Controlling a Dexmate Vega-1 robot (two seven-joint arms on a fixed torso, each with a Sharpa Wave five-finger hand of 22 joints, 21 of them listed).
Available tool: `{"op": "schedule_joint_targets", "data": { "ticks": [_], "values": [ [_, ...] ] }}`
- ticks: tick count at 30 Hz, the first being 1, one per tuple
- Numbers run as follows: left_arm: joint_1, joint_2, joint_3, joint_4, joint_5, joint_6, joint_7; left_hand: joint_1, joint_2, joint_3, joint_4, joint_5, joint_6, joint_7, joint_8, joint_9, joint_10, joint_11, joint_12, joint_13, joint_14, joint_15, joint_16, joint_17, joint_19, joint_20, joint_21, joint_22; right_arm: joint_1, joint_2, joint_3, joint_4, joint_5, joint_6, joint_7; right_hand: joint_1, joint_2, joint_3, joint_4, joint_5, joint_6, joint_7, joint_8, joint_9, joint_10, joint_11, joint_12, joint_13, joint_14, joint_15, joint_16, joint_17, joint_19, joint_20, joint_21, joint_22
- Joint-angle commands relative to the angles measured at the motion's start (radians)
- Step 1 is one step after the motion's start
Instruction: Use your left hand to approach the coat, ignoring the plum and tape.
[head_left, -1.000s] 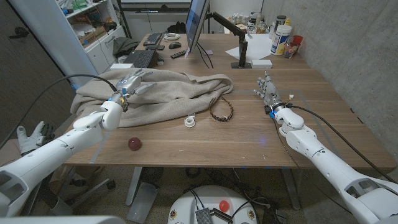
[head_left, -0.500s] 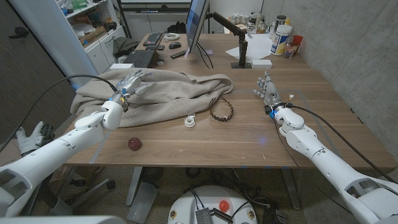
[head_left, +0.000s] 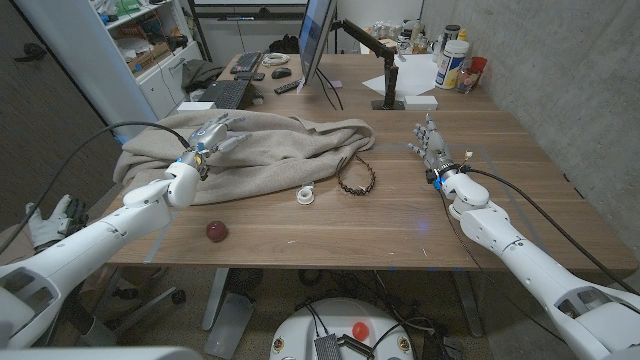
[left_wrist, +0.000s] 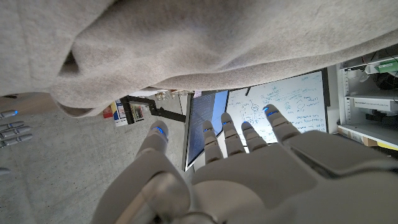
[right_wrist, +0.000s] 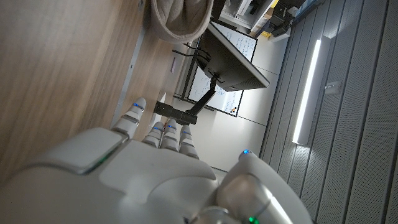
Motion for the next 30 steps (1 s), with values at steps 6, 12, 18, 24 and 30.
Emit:
{"op": "schedule_joint_targets", "data": {
  "ticks": [6,12,18,24,30],
  "values": [
    [-0.038,-0.009,0.03,0.04,0.013,-0.019,-0.006,0.009,-0.003,0.002,-0.003,0.006,0.007,0.0,0.005,0.005,0.01,0.002,-0.001,0.004,0.0,-0.024,-0.003,0.002,0.001,-0.005,0.0,0.0,0.003,-0.001,-0.003,0.004,-0.004,0.001,0.002,0.002,0.007,-0.003,0.002,0.004,0.007,-0.006,0.007,0.002,0.001,-0.003,0.001,0.003,-0.007,-0.007,0.003,0.001,0.0,-0.002,0.005,0.001],
    [-0.054,-0.016,0.042,0.066,0.018,-0.03,-0.006,0.009,-0.003,0.002,-0.003,0.006,0.008,0.001,0.006,0.005,0.011,0.001,-0.001,0.005,0.002,-0.024,-0.002,0.002,0.002,-0.006,0.0,0.0,0.005,0.0,-0.004,0.005,-0.005,-0.004,0.0,0.003,0.008,-0.003,0.002,0.004,0.008,-0.007,0.007,0.002,0.001,-0.002,0.001,0.003,-0.007,-0.006,0.003,0.001,0.0,-0.001,0.005,0.001],
    [-0.074,-0.03,0.059,0.101,0.022,-0.046,-0.007,0.009,-0.003,0.003,-0.003,0.006,0.007,0.001,0.005,0.005,0.01,0.003,-0.002,0.005,0.002,-0.025,-0.002,0.002,0.002,-0.005,0.0,0.0,0.006,0.0,-0.004,0.003,-0.002,-0.015,-0.004,0.003,0.008,-0.004,0.002,0.004,0.009,-0.007,0.007,0.002,0.0,-0.003,0.001,0.003,-0.007,-0.005,0.003,0.001,-0.001,-0.001,0.005,0.001],
    [-0.092,-0.041,0.073,0.13,0.023,-0.056,-0.009,0.01,-0.003,0.003,-0.003,0.006,0.006,0.0,0.005,0.005,0.01,0.002,-0.002,0.005,0.002,-0.025,-0.002,0.002,0.002,-0.006,0.0,0.0,0.01,-0.001,-0.007,0.006,-0.003,-0.016,0.001,0.003,0.008,-0.004,0.002,0.004,0.011,-0.007,0.007,0.002,0.001,-0.002,0.001,0.003,-0.007,-0.005,0.004,0.001,-0.001,-0.001,0.005,0.001],
    [-0.105,-0.049,0.083,0.153,0.025,-0.062,-0.001,0.01,-0.003,0.003,-0.002,0.006,0.008,0.001,0.006,0.005,0.01,0.002,-0.003,0.005,0.002,-0.024,-0.003,0.002,0.002,-0.005,0.0,0.0,0.013,-0.001,-0.008,0.006,-0.002,-0.023,0.002,0.003,0.009,-0.005,0.002,0.004,0.012,-0.007,0.008,0.002,0.0,0.0,0.001,0.003,-0.008,-0.005,0.003,0.001,-0.001,-0.001,0.006,0.001]
  ]
}}
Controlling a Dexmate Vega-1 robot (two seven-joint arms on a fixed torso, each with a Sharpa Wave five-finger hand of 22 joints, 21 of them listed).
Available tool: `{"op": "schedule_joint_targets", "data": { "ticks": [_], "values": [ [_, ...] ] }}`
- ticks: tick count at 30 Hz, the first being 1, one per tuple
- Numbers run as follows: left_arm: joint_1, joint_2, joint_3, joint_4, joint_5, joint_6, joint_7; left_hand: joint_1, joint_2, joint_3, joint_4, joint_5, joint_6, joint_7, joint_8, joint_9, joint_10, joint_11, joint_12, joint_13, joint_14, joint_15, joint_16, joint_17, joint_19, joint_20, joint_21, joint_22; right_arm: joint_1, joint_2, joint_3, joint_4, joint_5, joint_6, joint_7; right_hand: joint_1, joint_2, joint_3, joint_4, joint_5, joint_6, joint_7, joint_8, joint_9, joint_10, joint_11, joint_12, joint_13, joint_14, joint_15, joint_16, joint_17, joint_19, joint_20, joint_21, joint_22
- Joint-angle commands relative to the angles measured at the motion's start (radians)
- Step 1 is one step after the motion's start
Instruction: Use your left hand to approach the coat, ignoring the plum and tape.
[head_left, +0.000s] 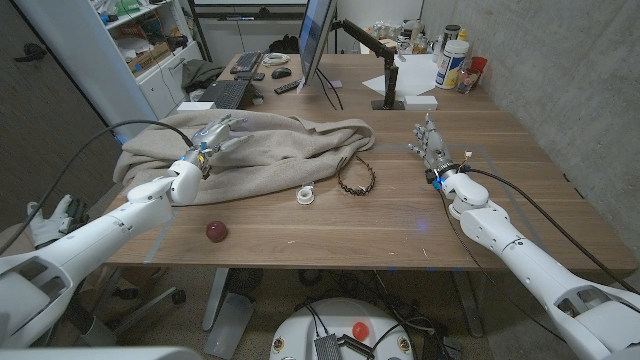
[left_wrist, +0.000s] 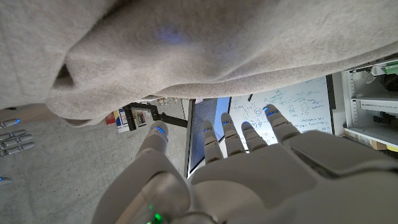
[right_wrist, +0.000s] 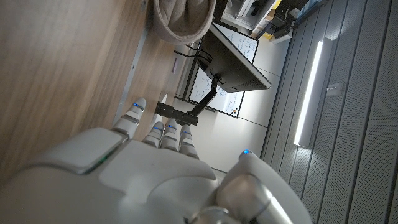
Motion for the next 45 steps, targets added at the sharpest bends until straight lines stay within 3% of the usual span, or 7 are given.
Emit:
{"op": "schedule_joint_targets", "data": {
  "ticks": [1,9,45],
  "values": [
    [-0.03,-0.019,0.025,0.05,0.004,-0.019,0.007,0.01,-0.003,0.003,-0.002,0.006,0.008,0.001,0.006,0.005,0.009,0.0,-0.003,0.005,0.001,-0.024,-0.003,0.002,0.002,-0.005,0.0,0.0,0.006,0.0,-0.003,0.001,0.002,-0.013,0.003,0.003,0.009,-0.005,0.002,0.004,0.006,-0.002,0.008,0.002,0.0,-0.001,0.001,0.003,-0.004,-0.001,0.003,0.001,-0.001,-0.001,0.006,0.001],
    [-0.049,-0.032,0.037,0.087,0.0,-0.032,0.014,0.011,-0.003,0.003,-0.002,0.006,0.006,0.0,0.005,0.005,0.008,0.0,-0.003,0.005,0.001,-0.023,-0.003,0.002,0.002,-0.005,0.0,0.0,0.012,0.0,-0.007,0.006,0.002,-0.022,0.008,0.003,0.009,-0.006,0.002,0.004,0.008,-0.003,0.008,0.002,0.001,0.0,0.001,0.003,-0.004,0.0,0.004,0.001,-0.001,-0.001,0.006,0.001],
    [-0.069,-0.042,0.061,0.109,-0.008,-0.026,0.018,0.024,-0.005,0.007,-0.008,0.007,0.017,0.003,0.009,0.005,0.011,0.0,-0.004,0.005,0.008,-0.021,-0.001,0.001,0.003,-0.003,0.0,-0.001,0.016,-0.004,-0.009,0.007,0.006,-0.03,0.019,0.002,0.01,-0.01,0.002,0.004,0.015,-0.002,0.009,0.002,0.0,0.001,0.001,0.003,-0.006,0.0,0.004,0.001,-0.002,0.0,0.006,0.001]
  ]
}}
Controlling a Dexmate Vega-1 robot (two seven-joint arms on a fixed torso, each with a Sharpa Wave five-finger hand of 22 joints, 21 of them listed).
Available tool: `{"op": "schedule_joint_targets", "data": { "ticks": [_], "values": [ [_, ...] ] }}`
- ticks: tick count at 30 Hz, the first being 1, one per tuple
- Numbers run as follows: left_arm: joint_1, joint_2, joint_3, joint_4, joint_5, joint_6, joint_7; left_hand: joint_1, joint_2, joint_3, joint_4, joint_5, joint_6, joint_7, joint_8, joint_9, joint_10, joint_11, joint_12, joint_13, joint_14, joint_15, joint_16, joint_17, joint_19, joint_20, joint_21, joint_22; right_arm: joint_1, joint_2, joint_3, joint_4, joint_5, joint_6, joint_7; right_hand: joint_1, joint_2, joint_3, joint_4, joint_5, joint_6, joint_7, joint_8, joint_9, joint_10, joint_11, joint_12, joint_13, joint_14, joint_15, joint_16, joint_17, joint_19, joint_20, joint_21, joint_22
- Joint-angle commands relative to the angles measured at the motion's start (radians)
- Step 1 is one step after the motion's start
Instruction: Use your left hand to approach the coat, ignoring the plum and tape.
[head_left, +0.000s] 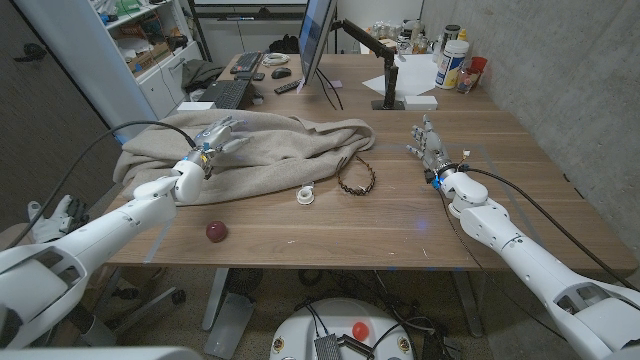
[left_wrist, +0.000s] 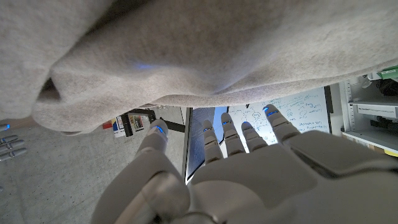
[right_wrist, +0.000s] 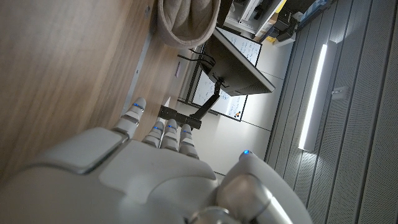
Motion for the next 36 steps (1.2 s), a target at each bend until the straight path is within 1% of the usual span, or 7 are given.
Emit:
{"op": "schedule_joint_targets", "data": {
  "ticks": [1,17,24,27,36],
  "values": [
    [-0.004,-0.005,0.005,0.008,-0.006,-0.005,0.002,0.011,0.0,0.003,-0.004,0.007,0.007,0.0,0.009,0.005,0.011,0.001,-0.004,0.005,0.008,-0.021,-0.001,0.001,0.003,-0.003,0.0,-0.001,0.004,0.0,-0.002,0.003,0.002,-0.002,0.007,0.002,0.01,-0.002,0.002,0.004,0.01,0.004,0.009,0.002,0.0,0.0,0.001,0.003,-0.006,0.001,0.004,0.001,-0.002,0.0,0.006,0.001],
    [-0.007,-0.005,0.012,0.011,-0.006,0.001,-0.004,0.015,-0.001,0.004,-0.004,0.007,0.009,0.001,0.009,0.005,0.01,0.0,-0.006,0.005,0.009,-0.022,-0.002,0.001,0.003,-0.003,-0.001,-0.001,0.008,0.0,-0.004,0.007,0.001,-0.005,0.012,0.002,0.011,-0.004,0.002,0.004,0.01,0.003,0.009,0.002,-0.002,0.001,0.0,0.003,-0.009,0.002,0.003,0.001,-0.004,0.0,0.005,0.001],
    [-0.008,-0.004,0.011,0.012,-0.007,0.0,-0.002,0.016,-0.001,0.004,-0.004,0.007,0.009,0.001,0.009,0.005,0.011,0.0,-0.006,0.005,0.01,-0.021,-0.001,0.001,0.003,-0.003,-0.001,-0.001,0.008,0.0,-0.005,0.006,0.0,-0.008,0.009,0.002,0.011,-0.005,0.002,0.004,0.011,0.002,0.008,0.003,-0.002,-0.003,0.0,0.003,-0.01,0.003,0.003,0.001,-0.005,0.002,0.005,0.001],
    [-0.009,-0.004,0.012,0.014,-0.007,0.0,-0.002,0.017,-0.001,0.004,-0.004,0.007,0.009,0.0,0.009,0.005,0.012,0.0,-0.005,0.005,0.011,-0.022,-0.001,0.001,0.003,-0.002,0.0,-0.001,0.009,0.0,-0.005,0.007,-0.001,-0.006,0.01,0.002,0.012,-0.005,0.003,0.004,0.011,0.003,0.008,0.003,-0.003,0.001,0.0,0.003,-0.01,0.002,0.003,0.001,-0.005,0.002,0.005,0.001],
    [-0.02,-0.017,0.02,0.042,-0.009,-0.015,0.004,0.018,-0.002,0.004,-0.004,0.006,0.011,0.0,0.009,0.005,0.012,0.0,-0.006,0.005,0.011,-0.02,-0.001,0.001,0.004,-0.002,-0.001,-0.001,0.008,-0.001,-0.005,0.003,0.0,-0.011,0.007,0.002,0.012,-0.006,0.003,0.004,0.014,0.002,0.009,0.003,-0.002,0.0,0.0,0.003,-0.01,0.004,0.003,0.001,-0.006,0.003,0.005,0.001]
  ]
}}
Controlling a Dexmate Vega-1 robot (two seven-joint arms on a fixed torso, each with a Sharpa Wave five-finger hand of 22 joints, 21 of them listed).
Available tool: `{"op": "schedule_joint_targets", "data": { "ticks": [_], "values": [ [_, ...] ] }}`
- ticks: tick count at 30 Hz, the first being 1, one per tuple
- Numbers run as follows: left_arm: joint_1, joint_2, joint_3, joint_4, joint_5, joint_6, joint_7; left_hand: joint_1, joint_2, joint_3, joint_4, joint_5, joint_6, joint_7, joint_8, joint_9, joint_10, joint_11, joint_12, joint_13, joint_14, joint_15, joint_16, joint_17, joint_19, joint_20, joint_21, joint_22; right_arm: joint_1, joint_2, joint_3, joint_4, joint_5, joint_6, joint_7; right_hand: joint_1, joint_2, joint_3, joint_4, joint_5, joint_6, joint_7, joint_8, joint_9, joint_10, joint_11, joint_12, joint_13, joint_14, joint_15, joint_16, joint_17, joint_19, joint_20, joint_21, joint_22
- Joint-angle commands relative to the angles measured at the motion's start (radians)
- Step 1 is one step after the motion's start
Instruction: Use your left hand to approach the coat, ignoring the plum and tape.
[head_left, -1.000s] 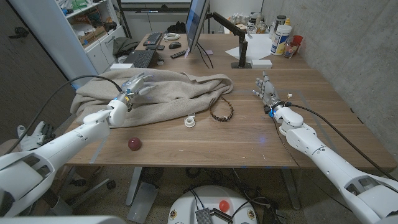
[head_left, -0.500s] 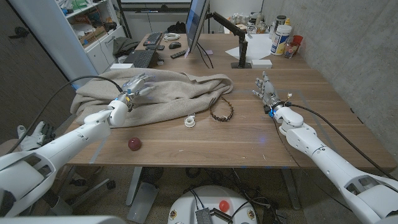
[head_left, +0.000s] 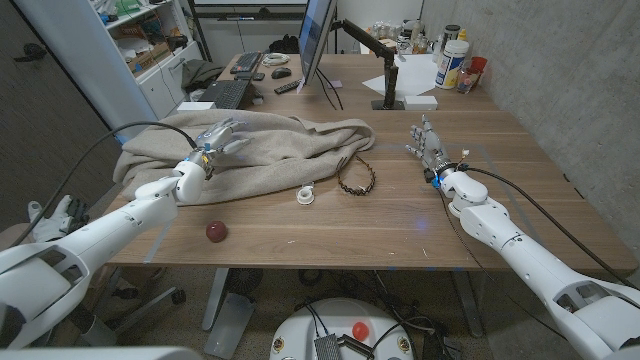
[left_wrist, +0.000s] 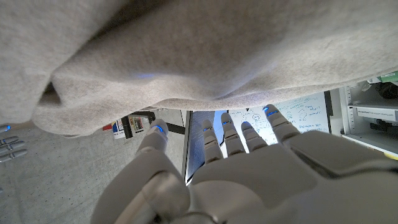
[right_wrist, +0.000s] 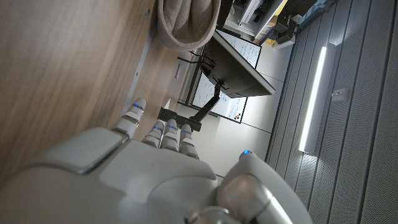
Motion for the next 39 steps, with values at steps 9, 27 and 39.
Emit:
{"op": "schedule_joint_targets", "data": {
  "ticks": [9,27,39],
  "values": [
    [-0.024,-0.014,0.022,0.036,0.01,-0.012,-0.001,0.012,-0.002,0.004,-0.004,0.006,0.011,0.0,0.008,0.005,0.012,0.0,-0.006,0.005,0.007,-0.016,-0.001,0.001,0.003,-0.003,-0.001,-0.001,0.002,0.0,-0.002,-0.002,-0.003,-0.004,-0.004,0.002,0.012,-0.007,0.003,0.005,0.01,-0.005,0.009,0.003,-0.001,-0.001,0.001,0.003,-0.01,0.003,0.004,0.001,-0.002,-0.002,0.005,0.001],
    [-0.045,-0.031,0.04,0.073,0.009,-0.027,0.001,0.014,-0.003,0.005,-0.003,0.006,0.011,0.001,0.007,0.005,0.014,-0.002,-0.006,0.006,0.011,-0.015,0.0,0.002,0.003,-0.002,-0.001,0.0,0.002,-0.002,-0.002,-0.003,-0.004,-0.006,-0.003,0.002,0.013,-0.009,0.003,0.005,0.012,-0.006,0.009,0.003,-0.002,0.001,0.0,0.003,-0.01,0.004,0.004,0.001,-0.002,-0.001,0.006,0.001],
    [-0.05,-0.032,0.046,0.082,0.007,-0.025,0.0,0.016,-0.004,0.005,-0.003,0.006,0.012,0.002,0.007,0.005,0.015,-0.002,-0.006,0.006,0.013,-0.015,0.0,0.002,0.002,-0.001,-0.001,0.0,0.003,-0.002,-0.004,-0.002,-0.005,-0.01,-0.005,0.002,0.014,-0.01,0.003,0.005,0.013,-0.006,0.009,0.003,-0.002,0.002,0.001,0.003,-0.01,0.005,0.004,0.001,-0.002,-0.001,0.006,0.001]
  ]
}}
